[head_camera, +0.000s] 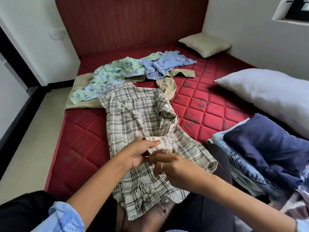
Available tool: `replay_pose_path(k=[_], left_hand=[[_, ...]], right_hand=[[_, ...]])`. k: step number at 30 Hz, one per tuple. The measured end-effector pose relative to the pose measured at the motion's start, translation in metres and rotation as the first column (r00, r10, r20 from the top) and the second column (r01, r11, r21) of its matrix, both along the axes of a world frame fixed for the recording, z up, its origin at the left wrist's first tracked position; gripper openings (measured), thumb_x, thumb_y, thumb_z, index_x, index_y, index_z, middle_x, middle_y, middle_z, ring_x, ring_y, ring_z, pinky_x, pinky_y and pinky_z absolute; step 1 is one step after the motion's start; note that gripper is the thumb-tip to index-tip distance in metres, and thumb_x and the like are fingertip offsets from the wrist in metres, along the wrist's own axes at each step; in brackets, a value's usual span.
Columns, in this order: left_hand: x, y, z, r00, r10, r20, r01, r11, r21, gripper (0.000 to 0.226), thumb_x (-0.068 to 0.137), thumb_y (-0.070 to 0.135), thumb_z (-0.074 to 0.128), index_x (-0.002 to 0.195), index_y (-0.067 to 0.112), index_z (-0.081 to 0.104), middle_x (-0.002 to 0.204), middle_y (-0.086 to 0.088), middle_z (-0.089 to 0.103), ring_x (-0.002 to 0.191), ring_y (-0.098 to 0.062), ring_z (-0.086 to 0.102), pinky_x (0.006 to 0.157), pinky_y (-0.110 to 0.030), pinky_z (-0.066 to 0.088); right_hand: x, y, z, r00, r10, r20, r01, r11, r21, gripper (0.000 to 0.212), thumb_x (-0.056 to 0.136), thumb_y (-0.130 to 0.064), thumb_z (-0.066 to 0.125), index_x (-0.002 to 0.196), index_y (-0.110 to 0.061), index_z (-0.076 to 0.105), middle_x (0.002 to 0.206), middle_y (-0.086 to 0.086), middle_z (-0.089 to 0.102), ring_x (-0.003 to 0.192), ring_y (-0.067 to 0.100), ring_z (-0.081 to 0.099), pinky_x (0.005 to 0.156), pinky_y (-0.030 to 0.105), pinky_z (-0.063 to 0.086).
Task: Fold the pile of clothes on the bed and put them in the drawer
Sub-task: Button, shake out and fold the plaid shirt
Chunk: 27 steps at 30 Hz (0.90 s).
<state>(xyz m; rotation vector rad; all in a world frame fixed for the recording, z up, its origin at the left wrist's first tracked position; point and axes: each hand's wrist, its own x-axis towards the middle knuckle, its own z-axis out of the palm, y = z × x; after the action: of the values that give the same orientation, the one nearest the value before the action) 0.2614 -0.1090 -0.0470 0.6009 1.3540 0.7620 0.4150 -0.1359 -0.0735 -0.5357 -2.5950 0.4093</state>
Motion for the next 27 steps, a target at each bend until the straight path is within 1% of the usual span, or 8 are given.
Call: replay_pose_path(k=[3,6,9,11,14,19,23,27], left_hand=[[-0.008,0.008,0.012,0.996,0.005,-0.086,0.005,0.993,0.117,0.037,0.087,0.008,0.065,0.12,-0.001,0.05,0.096,-0.016,0.066,0.087,-0.027,0.065,0.08,-0.045,0.054],[-0.025,0.019,0.044,0.985,0.05,-0.164,0.0,0.957,0.291,0.08,0.076,0.028,0.076,0.142,0.009,0.034,0.138,-0.018,0.047,0.132,-0.033,0.04,0.113,-0.055,0.022],[-0.056,0.029,0.083,0.984,0.132,-0.12,-0.058,0.873,0.484,0.087,0.062,0.032,0.08,0.138,0.008,0.043,0.129,-0.016,0.059,0.123,-0.029,0.052,0.111,-0.054,0.03],[-0.084,0.038,0.103,0.982,0.19,-0.018,-0.151,0.832,0.534,0.07,0.062,0.023,0.077,0.127,0.007,0.057,0.116,-0.011,0.068,0.103,-0.023,0.067,0.092,-0.048,0.052],[-0.123,0.058,0.122,0.969,0.234,0.075,-0.237,0.813,0.531,0.026,0.077,0.017,0.068,0.103,0.017,0.068,0.101,-0.004,0.073,0.085,-0.015,0.072,0.065,-0.042,0.06],[-0.169,0.093,0.143,0.956,0.289,0.042,-0.264,0.793,0.549,0.023,0.098,0.011,0.045,0.097,0.023,0.064,0.076,0.005,0.074,0.076,-0.009,0.072,0.062,-0.029,0.06],[-0.194,0.107,0.162,0.938,0.345,0.045,-0.304,0.748,0.59,0.02,0.099,0.014,0.045,0.094,0.024,0.062,0.077,0.008,0.074,0.082,-0.008,0.07,0.062,-0.029,0.06],[-0.235,0.108,0.172,0.912,0.399,0.098,-0.366,0.68,0.635,0.02,0.099,0.018,0.043,0.089,0.024,0.058,0.08,0.008,0.074,0.086,-0.008,0.071,0.065,-0.033,0.06]], right_hand=[[-0.002,-0.002,0.008,0.91,-0.28,-0.305,0.247,0.959,-0.14,0.029,0.078,0.004,0.04,0.085,-0.007,0.066,0.105,0.005,0.062,0.1,0.02,0.056,0.088,0.024,0.043],[0.006,0.011,0.001,0.742,-0.575,-0.344,0.501,0.817,-0.285,0.023,0.082,0.006,0.052,0.091,-0.01,0.066,0.106,-0.001,0.058,0.101,0.011,0.052,0.089,0.016,0.041],[0.024,0.029,-0.015,0.62,-0.782,0.055,0.776,0.602,-0.186,0.027,0.09,-0.017,0.057,0.117,-0.014,0.058,0.127,0.004,0.048,0.119,0.024,0.044,0.1,0.04,0.038],[0.035,0.034,-0.02,0.383,-0.803,0.458,0.909,0.415,-0.033,0.05,0.093,-0.039,0.051,0.136,-0.017,0.039,0.14,0.007,0.035,0.133,0.032,0.032,0.106,0.05,0.029],[0.048,0.034,-0.021,0.162,-0.734,0.659,0.964,0.261,0.053,0.072,0.089,-0.055,0.054,0.139,-0.009,0.03,0.14,0.011,0.038,0.133,0.033,0.035,0.1,0.05,0.038],[0.056,0.035,-0.011,0.272,-0.749,0.604,0.949,0.312,-0.041,0.018,0.092,-0.024,0.05,0.104,-0.01,0.053,0.116,0.01,0.059,0.108,0.032,0.059,0.083,0.037,0.047],[0.04,0.031,0.01,0.368,-0.796,0.48,0.924,0.369,-0.095,0.017,0.093,-0.03,0.053,0.092,-0.013,0.053,0.102,0.011,0.064,0.098,0.035,0.061,0.071,0.036,0.046],[0.008,0.02,0.037,0.526,-0.771,0.359,0.84,0.538,-0.074,0.013,0.094,-0.029,0.051,0.09,-0.017,0.055,0.091,0.005,0.067,0.084,0.031,0.065,0.066,0.036,0.051]])
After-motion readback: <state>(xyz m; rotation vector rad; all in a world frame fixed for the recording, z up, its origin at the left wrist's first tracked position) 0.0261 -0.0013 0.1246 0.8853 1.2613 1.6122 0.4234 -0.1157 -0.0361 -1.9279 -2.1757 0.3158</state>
